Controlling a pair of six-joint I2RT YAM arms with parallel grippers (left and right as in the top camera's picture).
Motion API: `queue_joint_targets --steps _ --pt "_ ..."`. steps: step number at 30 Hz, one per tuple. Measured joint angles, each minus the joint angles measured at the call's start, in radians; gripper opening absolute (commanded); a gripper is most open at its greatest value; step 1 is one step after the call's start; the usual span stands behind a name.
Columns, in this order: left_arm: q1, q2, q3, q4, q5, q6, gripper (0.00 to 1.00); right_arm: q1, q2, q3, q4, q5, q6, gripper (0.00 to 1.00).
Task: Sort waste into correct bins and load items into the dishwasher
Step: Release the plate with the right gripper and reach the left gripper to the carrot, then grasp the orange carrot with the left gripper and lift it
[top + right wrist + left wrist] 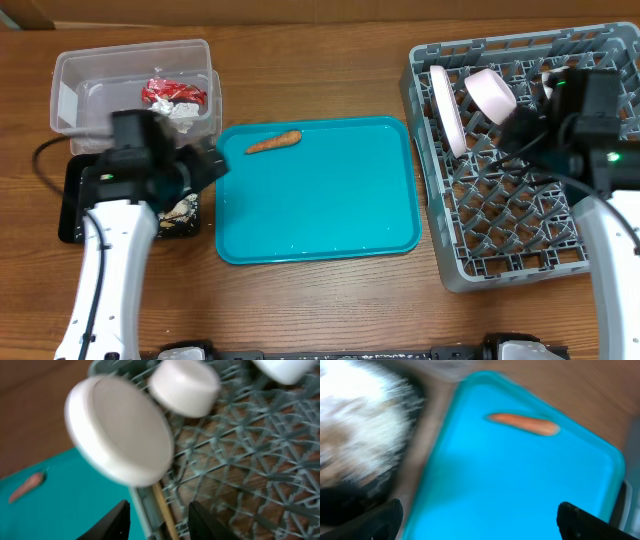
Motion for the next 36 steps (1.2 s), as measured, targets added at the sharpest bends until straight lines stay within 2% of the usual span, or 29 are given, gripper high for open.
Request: queue_joint_targets --steps 4,8,15,21,26,36 --pt "-0.139 0.006 0.005 0.097 -0.016 0.143 1.00 0.113 0.006 0.000 -0.054 -0.012 -0.013 0.41" --pt "-0.229 0.063 0.065 0.086 -0.084 0.294 1.00 0.190 0.008 0.000 -0.096 -0.015 -0.019 0.43" --pt "-0.280 0.291 0.300 0.037 -0.208 0.550 1.00 0.232 0.008 0.000 -0.109 -0.013 -0.020 0.44" --pt "-0.315 0.466 0.357 0.048 -0.245 0.758 1.00 0.232 0.008 0.000 -0.109 -0.012 -0.020 0.45" --pt "-0.330 0.552 0.357 0.102 -0.248 0.824 1.00 0.232 0.008 0.000 -0.109 -0.011 -0.021 0.45" --pt "-0.330 0.655 0.357 0.130 -0.217 0.850 1.00 0.232 0.008 0.000 -0.111 -0.011 -0.020 0.45"
